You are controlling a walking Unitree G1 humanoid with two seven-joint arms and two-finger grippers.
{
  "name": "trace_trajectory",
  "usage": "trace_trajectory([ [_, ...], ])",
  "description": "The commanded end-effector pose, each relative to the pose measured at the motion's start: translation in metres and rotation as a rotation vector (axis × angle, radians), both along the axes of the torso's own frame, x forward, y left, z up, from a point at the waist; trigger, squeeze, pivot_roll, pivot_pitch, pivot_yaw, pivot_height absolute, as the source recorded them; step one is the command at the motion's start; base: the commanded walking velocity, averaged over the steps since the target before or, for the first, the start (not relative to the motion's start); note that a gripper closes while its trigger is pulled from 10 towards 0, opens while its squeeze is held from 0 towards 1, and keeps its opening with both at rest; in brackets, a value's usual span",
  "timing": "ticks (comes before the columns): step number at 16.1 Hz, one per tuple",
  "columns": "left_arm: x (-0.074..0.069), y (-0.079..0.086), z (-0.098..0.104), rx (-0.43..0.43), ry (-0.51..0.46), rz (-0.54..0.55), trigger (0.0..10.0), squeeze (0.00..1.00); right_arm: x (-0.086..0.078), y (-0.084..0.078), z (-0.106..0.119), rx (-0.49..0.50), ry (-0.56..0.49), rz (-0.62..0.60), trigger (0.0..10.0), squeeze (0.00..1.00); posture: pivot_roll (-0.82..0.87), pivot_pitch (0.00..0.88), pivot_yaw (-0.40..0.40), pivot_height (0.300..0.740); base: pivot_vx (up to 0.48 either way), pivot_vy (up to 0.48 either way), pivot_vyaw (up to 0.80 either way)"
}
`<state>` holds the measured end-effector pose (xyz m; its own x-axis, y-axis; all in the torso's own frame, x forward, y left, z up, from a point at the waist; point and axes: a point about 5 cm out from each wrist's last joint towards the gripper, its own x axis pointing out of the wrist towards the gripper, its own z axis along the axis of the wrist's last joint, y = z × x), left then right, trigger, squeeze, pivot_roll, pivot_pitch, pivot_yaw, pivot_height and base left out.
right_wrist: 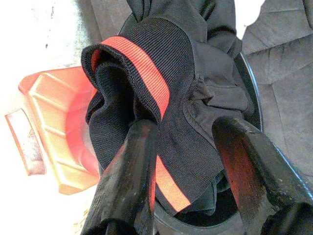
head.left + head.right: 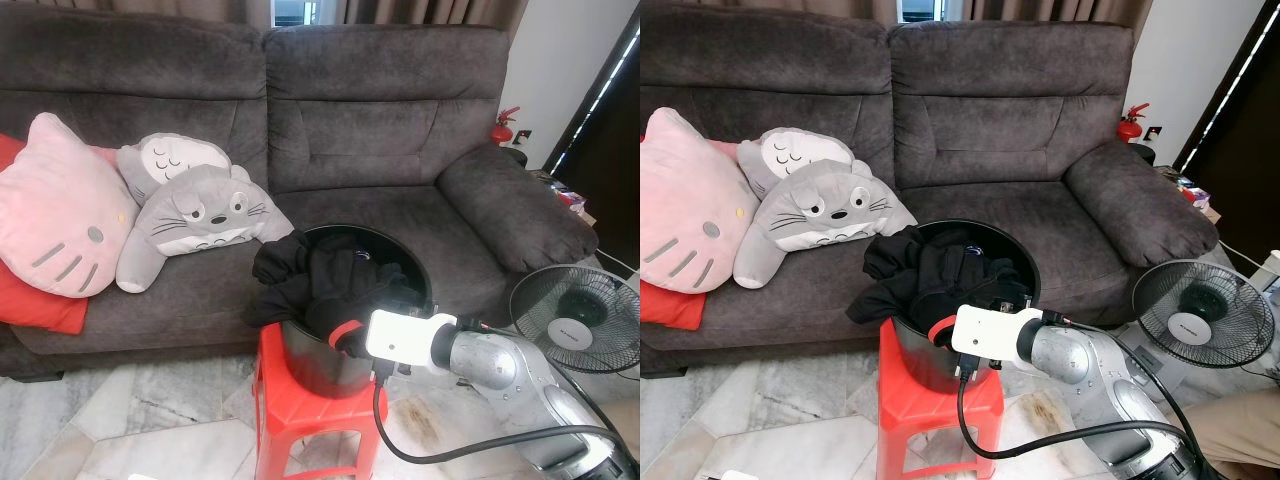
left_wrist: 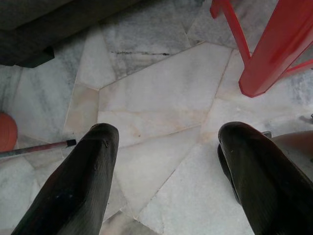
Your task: Hang hanger
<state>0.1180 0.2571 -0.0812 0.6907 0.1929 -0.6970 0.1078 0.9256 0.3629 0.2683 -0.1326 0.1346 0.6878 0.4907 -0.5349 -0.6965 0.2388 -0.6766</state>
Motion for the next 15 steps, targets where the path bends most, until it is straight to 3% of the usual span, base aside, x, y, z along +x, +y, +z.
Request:
trace_trajectory([
  [1,-0.003,-0.003,-0.003,-0.008,0.018,0.005,10.0,0.0,-0.002,0.0,0.0,-0.008,0.006,0.01,10.0,0.0,-0.03,0.002,-0.094,0.74,0.0,0.0,0.0],
  [6,-0.003,-0.003,-0.003,-0.009,0.019,0.005,10.0,0.0,-0.001,-0.004,-0.005,-0.035,0.015,-0.006,10.0,0.0,-0.03,0.003,-0.095,0.74,0.0,0.0,0.0],
  [9,-0.003,-0.003,-0.003,-0.008,0.018,0.005,10.0,0.0,0.001,-0.001,-0.004,0.025,0.016,-0.038,10.0,0.0,-0.03,0.003,-0.095,0.74,0.0,0.0,0.0],
  [15,-0.003,-0.003,-0.002,-0.009,0.017,0.005,10.0,0.0,0.005,-0.004,-0.01,0.043,-0.004,-0.094,10.0,0.0,-0.03,0.006,-0.095,0.74,0.0,0.0,0.0],
])
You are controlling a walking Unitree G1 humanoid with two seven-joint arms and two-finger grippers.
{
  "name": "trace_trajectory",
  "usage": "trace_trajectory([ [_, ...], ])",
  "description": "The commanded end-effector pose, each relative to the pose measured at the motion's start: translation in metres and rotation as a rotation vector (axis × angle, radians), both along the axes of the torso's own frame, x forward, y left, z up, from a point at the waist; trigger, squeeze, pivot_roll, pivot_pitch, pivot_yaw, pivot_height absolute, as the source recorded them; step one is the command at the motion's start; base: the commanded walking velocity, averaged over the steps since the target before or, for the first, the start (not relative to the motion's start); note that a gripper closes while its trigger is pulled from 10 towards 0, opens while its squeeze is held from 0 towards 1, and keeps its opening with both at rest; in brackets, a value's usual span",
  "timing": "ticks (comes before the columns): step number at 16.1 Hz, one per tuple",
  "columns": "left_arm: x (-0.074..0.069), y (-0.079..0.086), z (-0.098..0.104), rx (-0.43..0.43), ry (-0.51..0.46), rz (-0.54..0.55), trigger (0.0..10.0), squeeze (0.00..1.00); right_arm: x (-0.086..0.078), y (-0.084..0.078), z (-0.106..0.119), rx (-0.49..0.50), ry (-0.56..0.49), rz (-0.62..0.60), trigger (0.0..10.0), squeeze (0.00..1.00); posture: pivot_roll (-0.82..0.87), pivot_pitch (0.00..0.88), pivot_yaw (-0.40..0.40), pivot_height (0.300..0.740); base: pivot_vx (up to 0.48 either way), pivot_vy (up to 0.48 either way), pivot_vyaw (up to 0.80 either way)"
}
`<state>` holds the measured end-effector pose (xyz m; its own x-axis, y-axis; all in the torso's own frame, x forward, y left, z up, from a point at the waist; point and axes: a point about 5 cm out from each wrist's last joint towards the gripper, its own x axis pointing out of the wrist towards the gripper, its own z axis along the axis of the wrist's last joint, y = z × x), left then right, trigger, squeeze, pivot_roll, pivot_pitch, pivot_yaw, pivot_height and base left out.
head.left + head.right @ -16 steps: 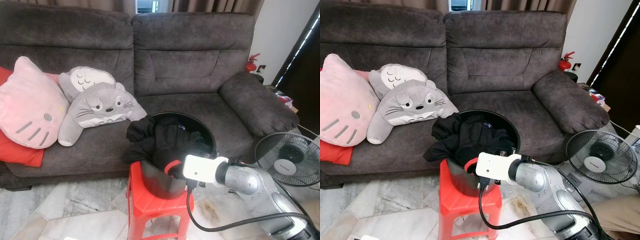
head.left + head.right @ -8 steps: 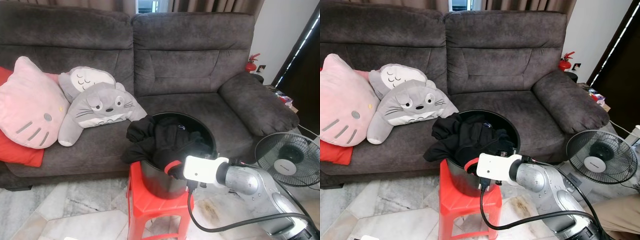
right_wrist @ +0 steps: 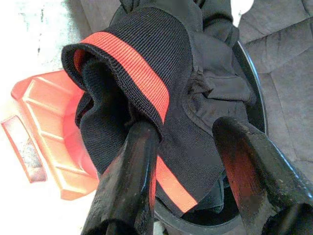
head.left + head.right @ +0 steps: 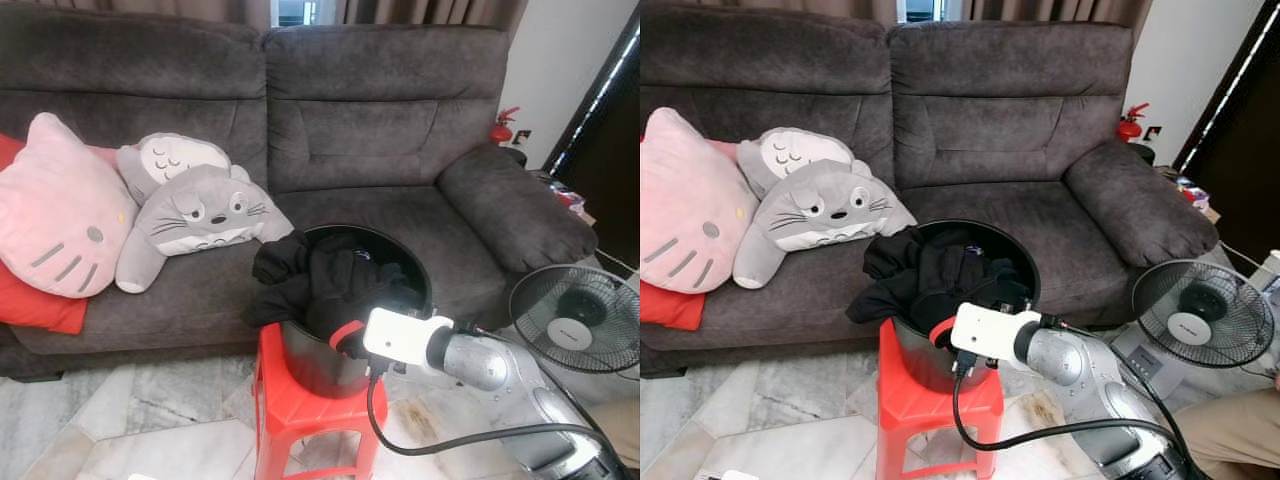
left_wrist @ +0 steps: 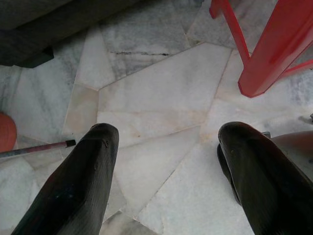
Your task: Hang hanger
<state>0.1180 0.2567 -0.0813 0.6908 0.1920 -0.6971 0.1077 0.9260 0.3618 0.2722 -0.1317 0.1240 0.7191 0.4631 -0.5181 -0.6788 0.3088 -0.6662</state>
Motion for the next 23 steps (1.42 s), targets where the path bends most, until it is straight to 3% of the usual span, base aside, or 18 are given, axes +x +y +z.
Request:
trace_trajectory([
  [1,-0.003,-0.002,-0.002,-0.007,0.018,0.005,10.0,0.0,0.003,-0.006,0.003,0.005,-0.023,-0.038,10.0,0.0,-0.03,0.006,-0.095,0.74,0.0,0.0,0.0],
  [7,-0.003,-0.002,-0.002,-0.007,0.017,0.001,10.0,0.0,0.014,-0.008,0.015,0.006,-0.168,-0.064,10.0,0.0,-0.03,0.006,-0.094,0.74,0.0,0.0,0.0],
  [17,-0.003,-0.003,-0.002,-0.007,0.017,0.0,10.0,0.0,0.006,-0.014,-0.018,0.017,-0.004,-0.105,10.0,0.0,-0.03,0.006,-0.094,0.74,0.0,0.0,0.0],
  [21,-0.003,-0.002,-0.002,-0.004,0.017,0.0,10.0,0.0,0.004,0.0,-0.013,0.12,-0.03,-0.045,10.0,0.0,-0.03,0.008,-0.094,0.74,0.0,0.0,0.0],
  [23,-0.003,-0.003,-0.002,-0.003,0.015,0.001,10.0,0.0,0.005,0.001,-0.012,0.121,-0.042,-0.032,10.0,0.0,-0.03,0.008,-0.095,0.74,0.0,0.0,0.0],
])
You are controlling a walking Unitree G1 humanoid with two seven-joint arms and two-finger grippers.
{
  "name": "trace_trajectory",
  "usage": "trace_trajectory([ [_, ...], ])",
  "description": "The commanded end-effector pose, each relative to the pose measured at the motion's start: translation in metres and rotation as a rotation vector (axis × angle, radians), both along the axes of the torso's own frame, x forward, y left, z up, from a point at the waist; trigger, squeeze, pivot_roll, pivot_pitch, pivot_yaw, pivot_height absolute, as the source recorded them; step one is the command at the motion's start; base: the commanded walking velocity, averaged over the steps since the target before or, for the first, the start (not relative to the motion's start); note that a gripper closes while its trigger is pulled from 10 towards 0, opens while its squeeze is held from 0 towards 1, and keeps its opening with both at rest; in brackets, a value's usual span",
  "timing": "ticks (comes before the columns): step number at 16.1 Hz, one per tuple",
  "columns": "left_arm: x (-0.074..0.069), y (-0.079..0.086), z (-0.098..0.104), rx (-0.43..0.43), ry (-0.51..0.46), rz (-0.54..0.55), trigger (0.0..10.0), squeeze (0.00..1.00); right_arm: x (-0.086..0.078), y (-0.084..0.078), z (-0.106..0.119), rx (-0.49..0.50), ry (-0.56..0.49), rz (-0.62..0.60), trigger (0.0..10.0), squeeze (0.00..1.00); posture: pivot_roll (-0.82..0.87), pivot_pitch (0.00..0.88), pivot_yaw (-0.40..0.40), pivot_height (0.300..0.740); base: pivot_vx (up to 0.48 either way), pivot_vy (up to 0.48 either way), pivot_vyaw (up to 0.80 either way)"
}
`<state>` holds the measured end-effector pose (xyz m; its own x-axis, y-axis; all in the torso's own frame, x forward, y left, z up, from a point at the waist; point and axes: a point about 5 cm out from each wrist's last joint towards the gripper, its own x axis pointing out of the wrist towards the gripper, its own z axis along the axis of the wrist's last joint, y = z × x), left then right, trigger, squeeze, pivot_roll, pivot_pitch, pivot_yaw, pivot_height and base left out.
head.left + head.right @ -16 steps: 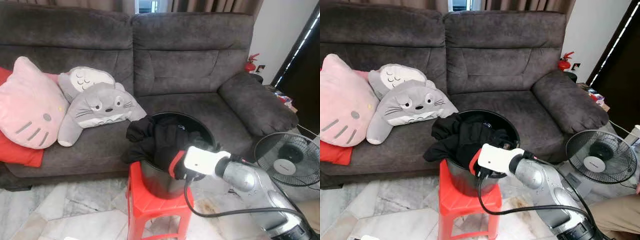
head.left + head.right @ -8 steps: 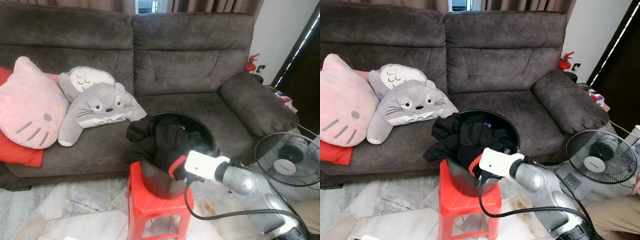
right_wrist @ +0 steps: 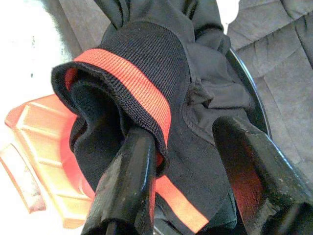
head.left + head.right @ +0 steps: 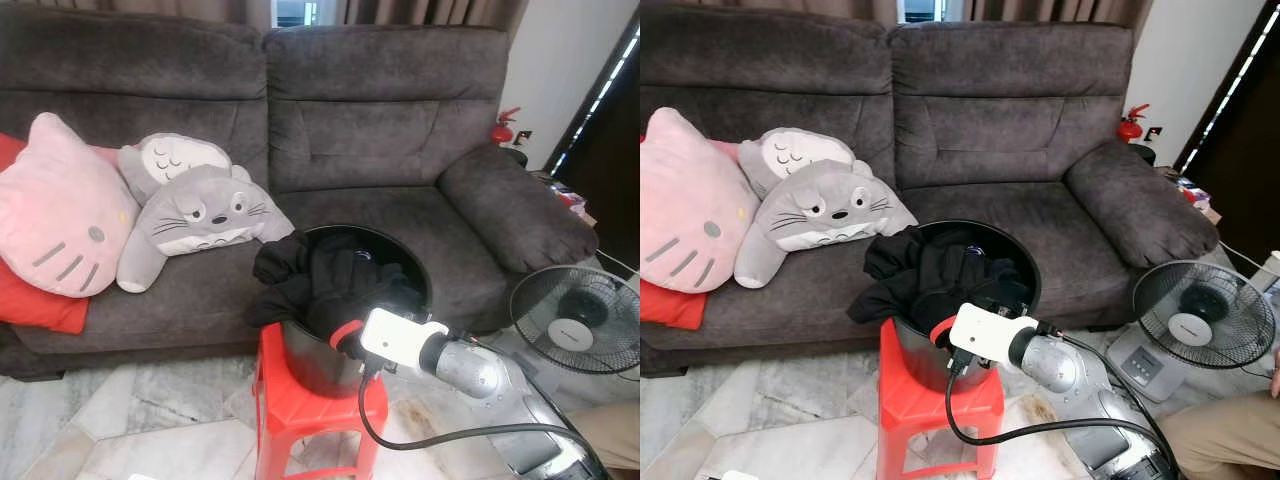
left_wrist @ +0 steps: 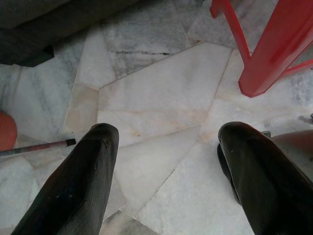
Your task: Hang hanger
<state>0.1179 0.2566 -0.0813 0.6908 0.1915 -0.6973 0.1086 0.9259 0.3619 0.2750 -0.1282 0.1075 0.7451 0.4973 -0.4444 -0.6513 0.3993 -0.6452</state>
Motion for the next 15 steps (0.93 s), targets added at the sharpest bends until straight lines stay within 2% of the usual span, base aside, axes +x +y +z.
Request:
trace_trajectory([
  [1,-0.003,-0.002,-0.002,-0.004,0.015,0.002,10.0,0.0,0.002,-0.003,0.005,0.01,-0.015,-0.008,10.0,0.0,-0.03,0.008,-0.095,0.74,0.0,0.0,0.0],
  [7,-0.003,-0.003,-0.002,-0.008,0.015,0.001,10.0,0.0,0.011,-0.012,0.004,-0.009,-0.101,-0.065,10.0,0.0,-0.03,0.008,-0.096,0.74,0.0,0.0,0.0],
  [11,-0.003,-0.002,-0.002,-0.003,0.015,0.0,10.0,0.0,0.007,-0.007,-0.001,0.046,-0.062,-0.048,10.0,0.0,-0.03,0.009,-0.092,0.74,0.0,0.0,0.0],
  [15,-0.003,-0.002,-0.002,-0.001,0.014,0.0,10.0,0.0,0.009,-0.005,-0.01,0.188,-0.02,-0.094,10.0,0.0,-0.03,0.01,-0.09,0.74,0.0,0.0,0.0],
])
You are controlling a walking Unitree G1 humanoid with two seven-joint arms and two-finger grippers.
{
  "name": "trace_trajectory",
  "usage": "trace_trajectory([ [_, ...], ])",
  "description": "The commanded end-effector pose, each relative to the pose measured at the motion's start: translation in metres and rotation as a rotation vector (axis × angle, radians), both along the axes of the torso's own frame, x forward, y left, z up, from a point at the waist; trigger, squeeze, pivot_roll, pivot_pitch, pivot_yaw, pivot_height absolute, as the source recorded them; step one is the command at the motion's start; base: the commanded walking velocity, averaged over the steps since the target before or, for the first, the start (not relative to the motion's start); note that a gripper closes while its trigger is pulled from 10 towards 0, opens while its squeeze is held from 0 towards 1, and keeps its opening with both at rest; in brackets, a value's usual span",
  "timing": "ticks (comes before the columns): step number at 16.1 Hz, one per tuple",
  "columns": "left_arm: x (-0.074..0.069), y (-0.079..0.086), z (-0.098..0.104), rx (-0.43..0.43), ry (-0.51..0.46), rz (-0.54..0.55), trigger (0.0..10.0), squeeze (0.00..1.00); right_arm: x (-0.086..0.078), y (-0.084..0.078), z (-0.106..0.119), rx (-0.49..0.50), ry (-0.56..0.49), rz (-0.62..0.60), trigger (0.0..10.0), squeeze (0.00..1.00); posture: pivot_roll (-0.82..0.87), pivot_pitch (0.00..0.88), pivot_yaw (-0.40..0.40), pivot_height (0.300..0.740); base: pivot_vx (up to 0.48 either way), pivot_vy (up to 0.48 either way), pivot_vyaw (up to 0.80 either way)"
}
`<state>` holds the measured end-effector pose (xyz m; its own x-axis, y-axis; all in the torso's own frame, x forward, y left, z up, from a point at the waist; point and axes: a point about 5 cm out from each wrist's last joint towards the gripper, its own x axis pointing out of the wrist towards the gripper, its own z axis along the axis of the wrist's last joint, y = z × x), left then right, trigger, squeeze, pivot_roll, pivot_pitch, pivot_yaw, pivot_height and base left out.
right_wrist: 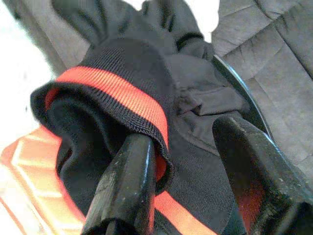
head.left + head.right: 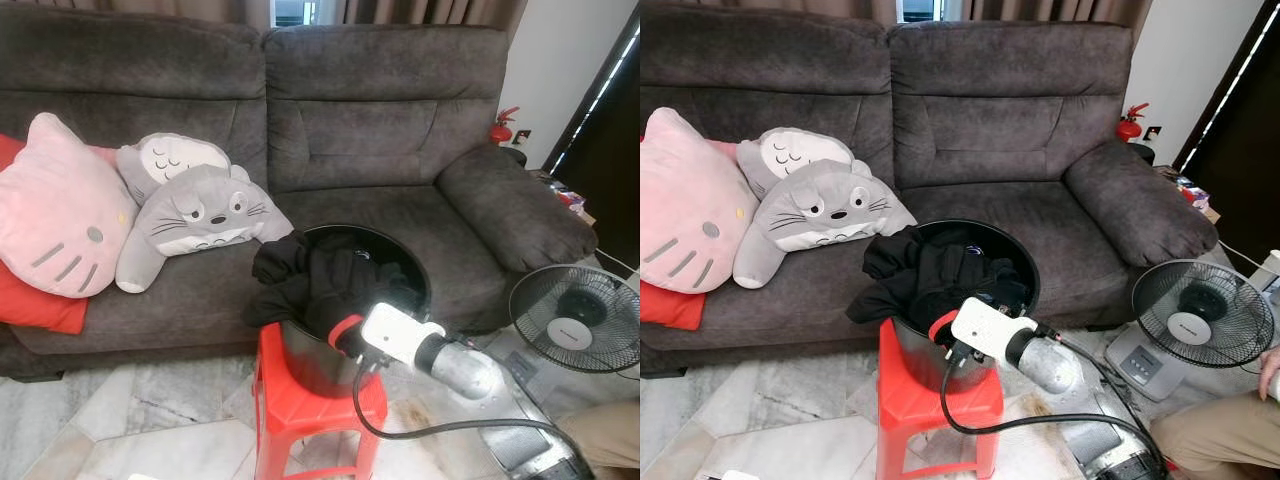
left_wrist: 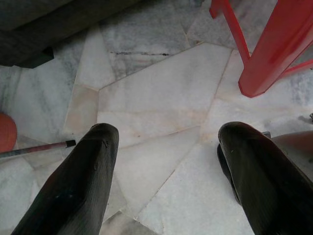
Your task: Hang hanger
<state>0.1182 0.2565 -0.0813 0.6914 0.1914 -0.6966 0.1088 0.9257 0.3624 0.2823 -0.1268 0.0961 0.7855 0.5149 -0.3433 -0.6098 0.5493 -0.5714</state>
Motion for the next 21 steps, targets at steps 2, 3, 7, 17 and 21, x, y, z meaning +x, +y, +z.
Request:
trace_trajectory([
  [2,-0.003,-0.002,-0.002,-0.002,0.015,0.0,10.0,0.0,0.004,-0.011,-0.002,0.057,0.019,-0.072,10.0,0.0,-0.03,0.011,-0.089,0.74,0.0,0.0,0.0],
  [3,-0.003,-0.002,-0.002,-0.002,0.015,-0.002,10.0,0.0,0.006,-0.014,-0.005,0.077,0.022,-0.093,10.0,0.0,-0.03,0.011,-0.086,0.74,0.0,0.0,0.0],
  [7,-0.002,-0.001,-0.002,-0.003,0.015,-0.006,10.0,0.0,0.013,-0.018,-0.008,0.071,0.0,-0.125,10.0,0.0,-0.03,0.011,-0.084,0.74,0.0,0.0,0.0],
  [17,-0.003,-0.001,-0.002,-0.001,0.017,-0.006,10.0,0.0,0.006,-0.016,-0.019,0.167,0.117,-0.018,10.0,0.0,-0.03,0.015,-0.082,0.74,0.0,0.0,0.0],
  [21,-0.002,-0.001,-0.001,0.0,0.016,-0.008,10.0,0.0,0.014,-0.025,-0.023,0.151,0.107,-0.058,10.0,0.0,-0.02,0.016,-0.08,0.74,0.0,0.0,0.0],
])
